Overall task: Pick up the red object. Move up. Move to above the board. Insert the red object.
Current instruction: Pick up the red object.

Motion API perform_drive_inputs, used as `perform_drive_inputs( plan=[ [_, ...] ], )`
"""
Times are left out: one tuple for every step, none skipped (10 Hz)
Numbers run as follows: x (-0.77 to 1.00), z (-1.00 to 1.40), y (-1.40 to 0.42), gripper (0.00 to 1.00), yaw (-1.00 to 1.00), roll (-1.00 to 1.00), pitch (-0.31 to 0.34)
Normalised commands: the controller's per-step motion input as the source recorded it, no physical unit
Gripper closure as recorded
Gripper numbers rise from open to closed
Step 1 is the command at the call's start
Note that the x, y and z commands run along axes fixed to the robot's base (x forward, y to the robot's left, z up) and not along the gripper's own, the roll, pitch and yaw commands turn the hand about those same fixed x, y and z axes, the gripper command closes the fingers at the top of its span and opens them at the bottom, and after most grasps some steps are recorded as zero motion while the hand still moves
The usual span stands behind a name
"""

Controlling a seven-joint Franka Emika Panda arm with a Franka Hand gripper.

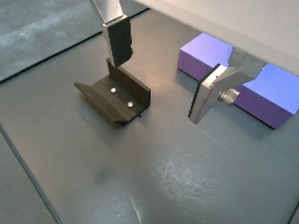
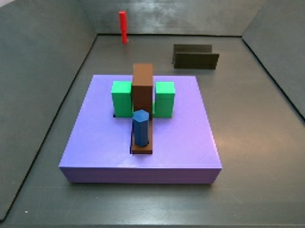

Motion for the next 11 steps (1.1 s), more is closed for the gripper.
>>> perform_drive_inputs(
  plan=[
    [-0.41,-0.18,0.64,0.00,-0.09,-0.17,-0.110],
    [-0.50,-0.22,0.61,0.00,-0.10,-0.15,-0.144],
    [-0.40,-0.19,0.63,0.00,-0.10,-0.14,-0.087],
    [-0.46,-0.17,0.60,0.00,-0.11,-0.12,-0.103],
    [-0.44,-0.21,0.47,0.00,-0.10,-0.03,-0.083],
    [-0.40,-0.24,0.33,0.00,-0.11,0.02,-0.034],
    [-0.45,-0.25,0.27,0.00,-0.09,0.06,-0.050],
    [-0.37,-0.26,0.24,0.00,-0.07,0.08,-0.016],
    [-0.41,-0.27,0.23,0.00,-0.07,0.09,-0.030],
    [-0.36,-0.26,0.23,0.00,-0.04,0.07,-0.031],
    [-0.31,-0.29,0.25,0.00,-0.03,0.07,-0.011]
  ],
)
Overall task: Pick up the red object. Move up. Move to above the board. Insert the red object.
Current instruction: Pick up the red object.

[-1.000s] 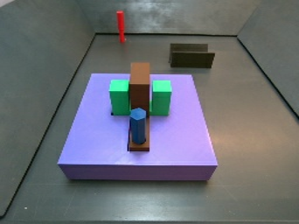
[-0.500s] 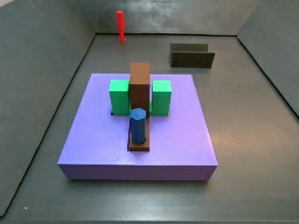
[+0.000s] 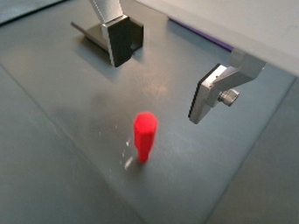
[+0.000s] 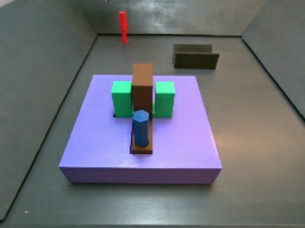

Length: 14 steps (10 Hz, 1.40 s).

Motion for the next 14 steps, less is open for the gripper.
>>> perform_drive_inputs(
  plan=[
    [-0.37,-0.32,0.23,0.00,-0.03,0.07,-0.043],
    [-0.13,-0.29,0.06,0.00,0.00,0.03,-0.027],
    [0.00,-0.39,0.00,0.00,-0.05,0.04,0.000],
    [0.06,-0.44,0.01,0.00,-0.07,0.03,0.000],
    [0.00,-0.43,0.17,0.00,-0.09,0.08,0.029],
    [-0.08,-0.33,0.27,0.00,-0.04,0.07,0.010],
    [0.00,-0.28,0.21,0.00,-0.02,0.04,0.027],
    [0.01,-0.18,0.08,0.00,0.00,0.00,0.019],
    [0.02,-0.13,0.00,0.00,0.00,0.00,0.000],
    [0.00,-0.18,0.00,0.00,-0.03,0.00,0.000],
    [0.00,-0.22,0.00,0.00,-0.02,0.00,0.000],
    [0.00,-0.19,0.00,0.00,-0.02,0.00,0.000],
    [0.00,-0.20,0.00,0.00,-0.03,0.00,0.000],
    [0.02,-0.25,0.00,0.00,-0.04,0.00,0.000]
  ],
)
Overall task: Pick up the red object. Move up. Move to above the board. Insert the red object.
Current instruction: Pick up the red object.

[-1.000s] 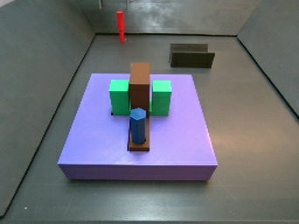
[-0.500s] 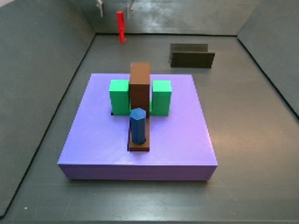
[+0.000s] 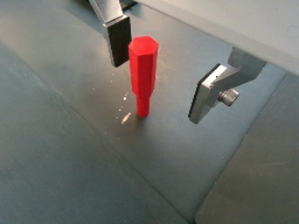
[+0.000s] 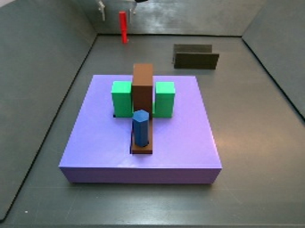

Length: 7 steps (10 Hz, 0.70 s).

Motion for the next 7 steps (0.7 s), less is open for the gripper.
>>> perform_drive_inputs(
  plan=[
    [0.00,-0.19,0.00,0.00,-0.04,0.00,0.000],
    [0.00,0.00,0.00,0.00,0.00,0.01,0.000],
    [0.00,0.00,0.00,0.00,0.00,0.00,0.000],
    [0.00,0.00,0.00,1.00,0.00,0.00,0.000],
    [0.00,0.00,0.00,1.00,0.00,0.00,0.000],
    [0.00,0.00,0.00,1.00,0.00,0.00,0.000],
    [0.00,0.00,0.00,1.00,0.00,0.00,0.000]
  ],
)
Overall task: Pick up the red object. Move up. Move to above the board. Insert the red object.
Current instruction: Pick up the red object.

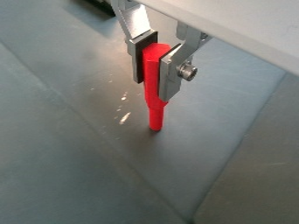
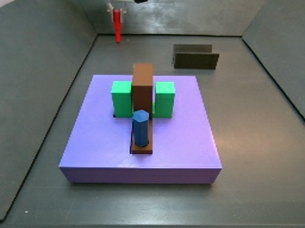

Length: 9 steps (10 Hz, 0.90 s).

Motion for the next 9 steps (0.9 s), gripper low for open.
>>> perform_drive_inputs(
  plan=[
    [0.00,0.00,0.00,1.00,0.00,0.00,0.000],
    [0.00,0.00,0.00,1.00,0.00,0.00,0.000],
    [0.00,0.00,0.00,1.00,0.00,0.00,0.000],
    [0.00,0.00,0.00,1.00,0.00,0.00,0.000],
    [0.00,0.00,0.00,1.00,0.00,0.00,0.000],
    [0.00,0.00,0.00,1.00,0.00,0.00,0.000],
    [0.00,0.00,0.00,1.00,0.00,0.00,0.000],
    [0.00,0.00,0.00,1.00,0.00,0.00,0.000],
    [0.00,0.00,0.00,1.00,0.00,0.00,0.000]
  ],
)
